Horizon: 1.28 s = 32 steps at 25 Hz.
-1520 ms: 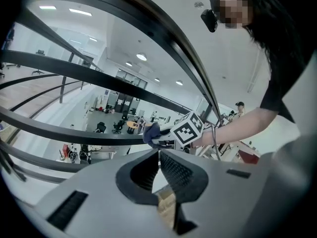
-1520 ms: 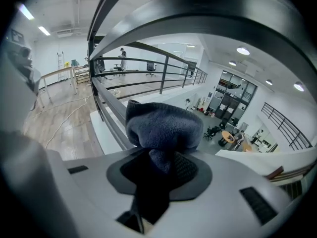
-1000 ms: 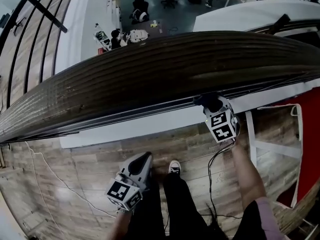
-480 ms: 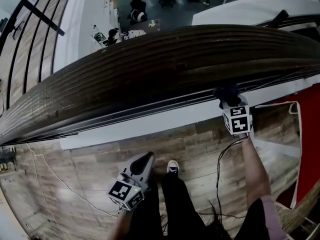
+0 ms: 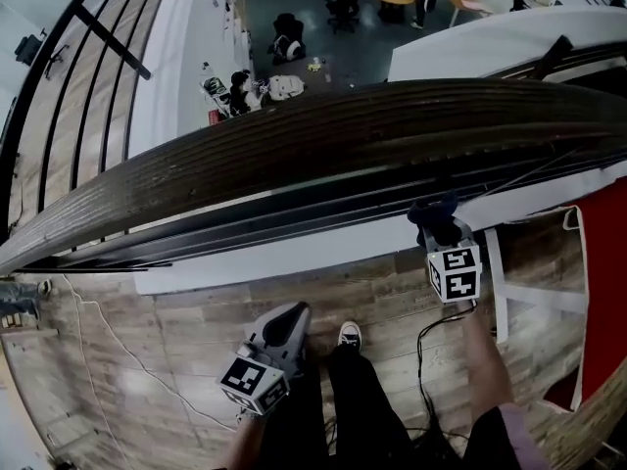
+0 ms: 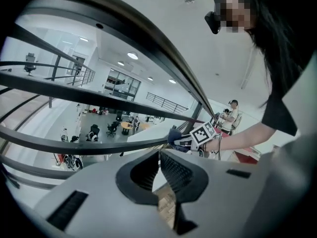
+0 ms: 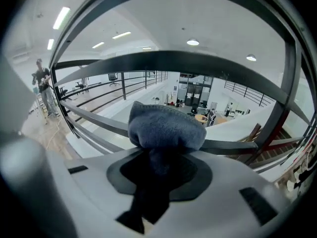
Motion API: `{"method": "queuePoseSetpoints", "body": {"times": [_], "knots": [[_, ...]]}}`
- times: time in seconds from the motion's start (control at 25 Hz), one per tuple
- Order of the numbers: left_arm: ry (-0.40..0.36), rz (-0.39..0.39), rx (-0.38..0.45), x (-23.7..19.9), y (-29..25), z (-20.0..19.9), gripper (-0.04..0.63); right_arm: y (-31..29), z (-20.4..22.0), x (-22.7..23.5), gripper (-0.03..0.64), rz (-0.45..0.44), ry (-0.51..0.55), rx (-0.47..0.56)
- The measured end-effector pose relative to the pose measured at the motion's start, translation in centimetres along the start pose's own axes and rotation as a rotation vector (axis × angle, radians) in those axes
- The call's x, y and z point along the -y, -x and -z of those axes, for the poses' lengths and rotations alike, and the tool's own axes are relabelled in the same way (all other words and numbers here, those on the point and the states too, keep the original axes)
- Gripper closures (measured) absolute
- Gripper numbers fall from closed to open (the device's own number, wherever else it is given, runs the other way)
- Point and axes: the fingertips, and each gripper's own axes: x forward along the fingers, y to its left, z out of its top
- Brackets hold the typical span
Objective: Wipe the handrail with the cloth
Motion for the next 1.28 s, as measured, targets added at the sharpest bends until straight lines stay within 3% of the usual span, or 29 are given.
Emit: {"method": "queuePoseSetpoints", "body": {"times": [0.32, 0.56, 0.88, 1.28], "knots": [[-0.001, -0.039, 0.056, 0.9, 8.2, -3.0, 0.595, 8.4, -2.9, -10.0, 0.508, -0.057, -0.118, 0.079], [-0.066, 0.016, 0.091, 3.5, 16.2, -2.3, 0.595, 18.6, -4.5, -17.8, 0.508, -0.062, -0.240, 0.162], [-0.120, 0.094, 0.124, 5.3, 26.6, -1.7, 0.595, 29.9, -4.2, -28.2, 0.508, -0.029, -0.317, 0.220], [-0.088, 0.089, 0.164, 5.4, 33.2, -1.9, 0.595, 38.5, -3.2, -36.0, 0.508, -0.070, -0.421, 0.236]]}}
